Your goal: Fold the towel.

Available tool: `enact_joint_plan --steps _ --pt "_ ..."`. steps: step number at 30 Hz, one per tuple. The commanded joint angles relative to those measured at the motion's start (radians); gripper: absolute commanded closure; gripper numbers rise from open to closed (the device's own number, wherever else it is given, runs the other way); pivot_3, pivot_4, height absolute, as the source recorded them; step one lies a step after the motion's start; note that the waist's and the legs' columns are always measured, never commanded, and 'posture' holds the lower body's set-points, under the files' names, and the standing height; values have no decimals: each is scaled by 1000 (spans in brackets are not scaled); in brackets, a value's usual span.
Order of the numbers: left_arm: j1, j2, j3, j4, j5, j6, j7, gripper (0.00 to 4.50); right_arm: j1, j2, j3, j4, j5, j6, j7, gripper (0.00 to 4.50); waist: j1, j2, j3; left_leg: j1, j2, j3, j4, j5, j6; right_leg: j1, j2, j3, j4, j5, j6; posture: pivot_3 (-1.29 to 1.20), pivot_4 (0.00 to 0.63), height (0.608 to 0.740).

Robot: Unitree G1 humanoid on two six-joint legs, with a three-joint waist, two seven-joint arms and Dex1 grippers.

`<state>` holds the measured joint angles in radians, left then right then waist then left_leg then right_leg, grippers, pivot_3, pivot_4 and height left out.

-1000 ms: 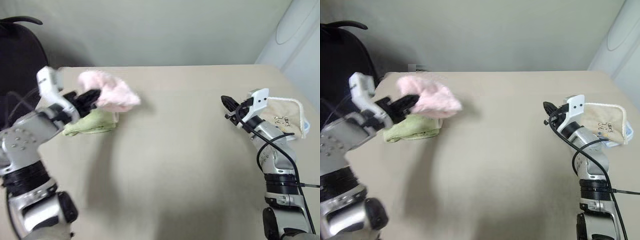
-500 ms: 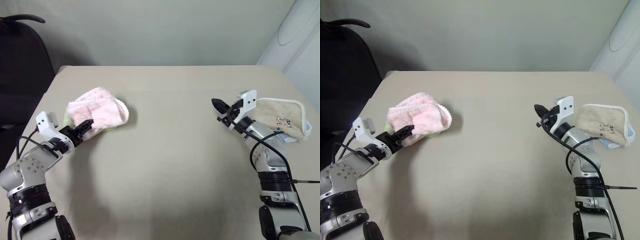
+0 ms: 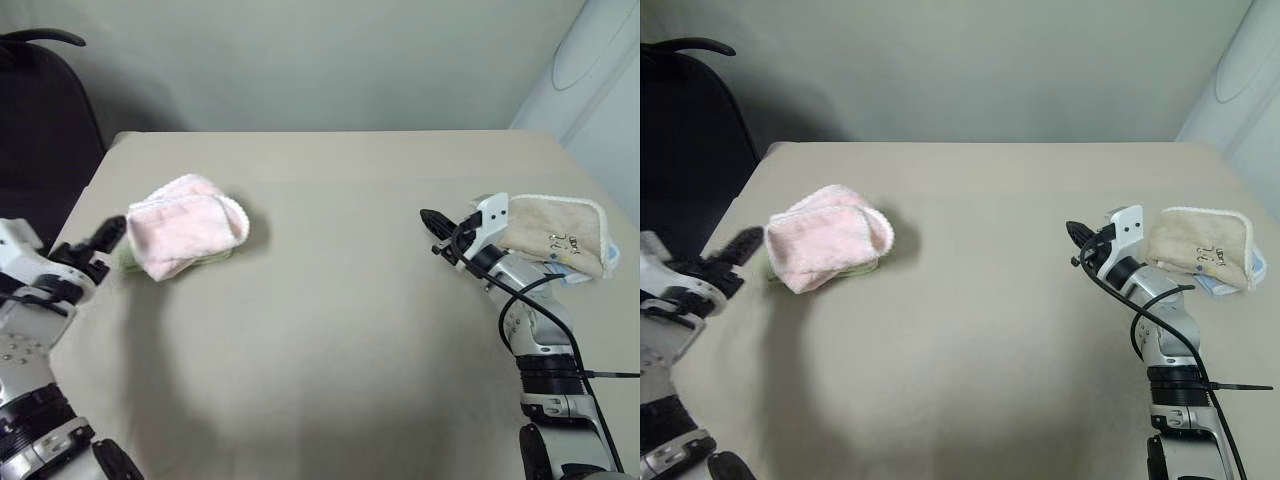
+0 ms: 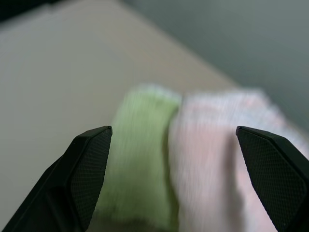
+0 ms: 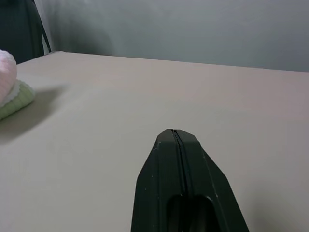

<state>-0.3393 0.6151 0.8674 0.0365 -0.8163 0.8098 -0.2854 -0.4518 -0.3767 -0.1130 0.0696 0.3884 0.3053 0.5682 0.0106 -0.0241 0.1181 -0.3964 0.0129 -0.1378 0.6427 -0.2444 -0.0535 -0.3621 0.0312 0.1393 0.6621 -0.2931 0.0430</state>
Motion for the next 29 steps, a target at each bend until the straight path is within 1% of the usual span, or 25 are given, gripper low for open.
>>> enact_joint_plan --steps 1,4,7,8,9,11,14,16,18,21,29 --pt "48 37 51 -89 -48 -44 -52 45 4 -28 -28 -33 0 -4 5 4500 -1 0 0 0 0 0 0 0 0 0 0 0 0 0 0 0 150 740" --pt "123 53 3 -212 -70 -47 -131 45 11 -48 -40 -31 6 2 7 4500 -1 0 0 0 0 0 0 0 0 0 0 0 0 0 0 0 150 740" --pt "192 65 -130 -360 -41 -58 -196 45 18 -65 -46 -33 15 10 19 4500 5 -1 0 0 0 -1 0 0 0 1 0 0 0 0 0 0 150 740" --pt "208 69 -202 -406 -7 -72 -206 45 20 -69 -44 -36 16 14 24 4500 7 -1 0 0 -1 -2 0 0 0 2 0 -1 -1 0 0 0 150 740" --pt "212 57 -312 -451 43 -90 -206 45 26 -79 -42 -41 19 18 39 4500 9 -1 0 0 -1 -2 0 0 1 1 0 -1 -1 0 0 0 150 740" --pt "206 27 -476 -490 120 -125 -204 45 39 -89 -39 -54 24 26 56 4500 10 -1 0 0 -1 -2 1 -1 1 2 0 -1 -1 0 0 0 150 740" --pt "176 -23 -634 -472 211 -181 -197 45 56 -96 -44 -79 29 39 63 4500 4 -1 0 -1 -1 -1 1 -1 1 1 0 -1 -1 0 0 0 150 740" --pt "145 -70 -727 -415 292 -240 -185 45 72 -108 -54 -71 22 34 67 4500 1 -2 0 -3 0 -1 1 -1 1 -1 0 -1 0 0 -1 0 150 740" --pt "123 -104 -768 -358 349 -283 -170 45 90 -114 -57 -74 15 28 63 4500 -1 -2 0 -3 0 -2 1 -1 1 -1 0 -1 0 0 -1 0 150 740" --pt "104 -138 -781 -290 400 -327 -152 45 111 -116 -65 -98 18 28 52 4500 -2 -2 0 -3 0 -1 1 -1 2 -1 0 -1 0 0 -1 0 150 740" --pt "93 -140 -765 -236 418 -334 -189 45 177 -103 -86 -151 19 23 16 4500 -1 -2 0 -3 0 -2 1 -1 2 0 0 -2 0 0 -1 0 150 740"
